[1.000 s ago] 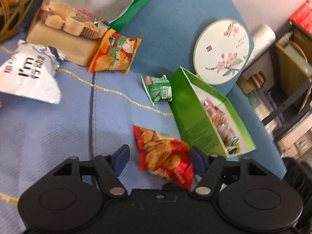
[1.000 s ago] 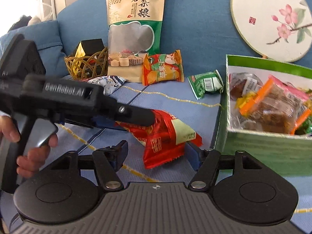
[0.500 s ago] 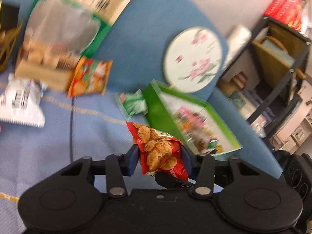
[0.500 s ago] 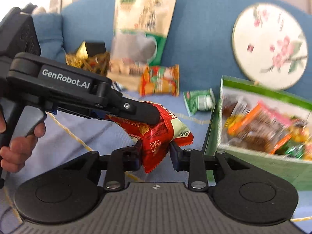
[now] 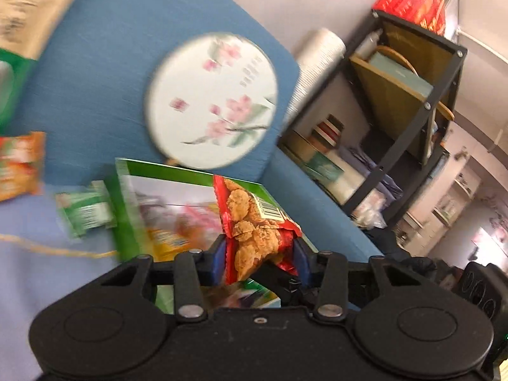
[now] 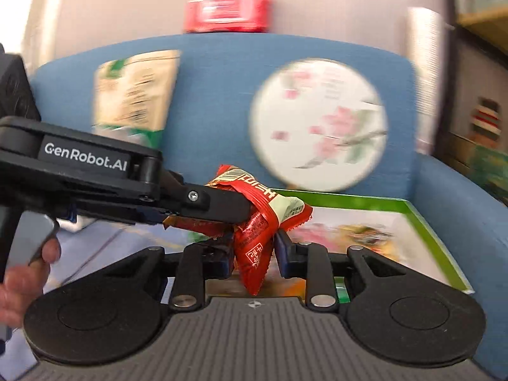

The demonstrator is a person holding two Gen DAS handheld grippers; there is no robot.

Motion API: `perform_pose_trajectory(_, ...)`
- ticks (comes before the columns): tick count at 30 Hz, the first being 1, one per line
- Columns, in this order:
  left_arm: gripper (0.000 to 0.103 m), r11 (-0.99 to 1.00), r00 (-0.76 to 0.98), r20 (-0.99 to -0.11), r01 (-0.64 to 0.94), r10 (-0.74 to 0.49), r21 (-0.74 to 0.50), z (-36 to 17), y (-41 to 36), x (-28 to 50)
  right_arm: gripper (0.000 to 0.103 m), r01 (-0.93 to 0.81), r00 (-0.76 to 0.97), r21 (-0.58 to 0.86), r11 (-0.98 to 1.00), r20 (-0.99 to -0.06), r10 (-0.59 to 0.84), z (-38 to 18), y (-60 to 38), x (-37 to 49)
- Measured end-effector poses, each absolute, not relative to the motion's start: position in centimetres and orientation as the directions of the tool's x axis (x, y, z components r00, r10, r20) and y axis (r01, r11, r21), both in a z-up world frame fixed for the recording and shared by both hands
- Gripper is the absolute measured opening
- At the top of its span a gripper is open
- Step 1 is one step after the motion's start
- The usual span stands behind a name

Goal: Organize snacks

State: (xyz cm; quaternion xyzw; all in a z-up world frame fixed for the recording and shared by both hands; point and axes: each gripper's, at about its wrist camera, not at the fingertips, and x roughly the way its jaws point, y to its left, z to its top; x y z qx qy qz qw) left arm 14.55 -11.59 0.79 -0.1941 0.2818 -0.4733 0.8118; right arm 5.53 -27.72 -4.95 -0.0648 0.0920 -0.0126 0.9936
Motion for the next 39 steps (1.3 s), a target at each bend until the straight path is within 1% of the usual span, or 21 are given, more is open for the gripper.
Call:
perform_pose_trajectory(4, 0.048, 0.421, 0.321, -0.274, 0.668, -0.907, -0.613, 0.6, -16.6, 16.5, 0.046, 0.139, 0.973, -0.121, 0.983, -0.171, -0.158, -4.8, -30.8, 6.3)
perform_pose_trajectory(8, 0.048, 0.386, 0.268, -0.278, 0.661, -0.923, -0.643, -0.4, -20.5, 18.0, 0.046, 0.229, 0.952, -0.088, 0.97, -0.19, -0.242, -5.1, -33.5, 7.3)
perform_pose_trajectory(9, 0.049, 0.383, 0.262, -0.28, 0.662, -0.924, -0.644, -0.6, -21.1, 18.1, 0.046, 0.249, 0.946, -0.087, 0.964, -0.193, -0.262, -5.2, -33.9, 7.6)
perform_pose_trajectory(10, 0.053, 0.385, 0.26, -0.285, 0.669, -0.923, -0.636, -0.7, -21.8, 18.3, 0.046, 0.277, 0.937, -0.096, 0.956, -0.195, -0.291, -5.4, -34.3, 7.9)
perform_pose_trajectory(11, 0.071, 0.401, 0.265, -0.304, 0.676, -0.915, -0.619, -0.9, -22.4, 18.5, 0.047, 0.312, 0.921, -0.124, 0.942, -0.204, -0.332, -5.8, -34.6, 8.4)
perform_pose_trajectory(12, 0.103, 0.436, 0.286, -0.333, 0.672, -0.899, -0.598, -1.1, -22.7, 18.5, 0.055, 0.346, 0.897, -0.168, 0.923, -0.231, -0.378, -6.3, -34.7, 9.0)
perform_pose_trajectory(13, 0.103, 0.488, 0.327, -0.366, 0.651, -0.871, -0.581, -1.2, -22.7, 18.5, 0.062, 0.363, 0.878, -0.199, 0.91, -0.255, -0.406, -6.7, -34.7, 9.2)
perform_pose_trajectory(14, 0.103, 0.525, 0.369, -0.375, 0.628, -0.851, -0.575, -1.2, -22.2, 18.4, 0.064, 0.355, 0.876, -0.213, 0.91, -0.266, -0.403, -6.8, -34.5, 9.3)
perform_pose_trajectory(15, 0.103, 0.539, 0.397, -0.364, 0.612, -0.842, -0.579, -1.2, -21.2, 18.1, 0.072, 0.326, 0.892, -0.213, 0.921, -0.253, -0.375, -6.7, -34.2, 8.9)
perform_pose_trajectory(16, 0.103, 0.545, 0.416, -0.353, 0.603, -0.838, -0.582, -1.0, -20.1, 18.0, 0.089, 0.306, 0.907, -0.214, 0.928, -0.23, -0.352, -6.6, -33.8, 8.4)
perform_pose_trajectory(17, 0.103, 0.559, 0.433, -0.355, 0.598, -0.828, -0.574, -0.7, -18.8, 17.7, 0.097, 0.299, 0.919, -0.22, 0.928, -0.196, -0.343, -6.5, -33.3, 7.4)
perform_pose_trajectory(18, 0.103, 0.574, 0.452, -0.358, 0.593, -0.817, -0.565, -0.5, -17.6, 17.4, 0.103, 0.299, 0.928, -0.232, 0.926, -0.156, -0.339, -6.4, -32.6, 6.9)
perform_pose_trajectory(19, 0.103, 0.595, 0.473, -0.365, 0.583, -0.802, -0.552, -0.3, -16.2, 17.0, 0.103, 0.293, 0.936, -0.247, 0.924, -0.125, -0.33, -6.4, -31.9, 6.5)
perform_pose_trajectory(21, 0.103, 0.63, 0.504, -0.381, 0.568, -0.775, -0.53, 0.1, -13.6, 16.2, 0.103, 0.246, 0.953, -0.282, 0.927, -0.102, -0.284, -6.6, -30.7, 6.0)
perform_pose_trajectory(25, 0.103, 0.7, 0.571, -0.415, 0.498, -0.709, -0.512, -0.3, -8.1, 14.6, 0.103, 0.161, 0.969, -0.306, 0.938, -0.131, -0.209, -7.3, -28.3, 5.8)
perform_pose_trajectory(29, 0.103, 0.776, 0.609, -0.487, 0.423, -0.626, -0.468, -1.8, -4.8, 14.7, 0.103, 0.074, 0.98, -0.248, 0.966, -0.163, -0.117, -7.6, -26.8, 5.6)
perform_pose_trajectory(31, 0.103, 0.797, 0.628, -0.502, 0.381, -0.595, -0.468, -2.2, -3.8, 15.4, 0.103, 0.042, 0.981, -0.213, 0.976, -0.178, -0.081, -7.6, -26.3, 5.7)
perform_pose_trajectory(33, 0.103, 0.808, 0.648, -0.499, 0.354, -0.576, -0.472, -2.2, -3.5, 16.4, 0.103, 0.027, 0.98, -0.191, 0.981, -0.187, -0.064, -7.7, -25.8, 5.7)
perform_pose_trajectory(39, 0.103, 0.811, 0.662, -0.517, 0.251, -0.542, -0.529, -2.5, -4.9, 22.2, 0.103, 0.043, 0.977, -0.149, 0.988, -0.2, -0.073, -7.7, -26.3, 6.1)
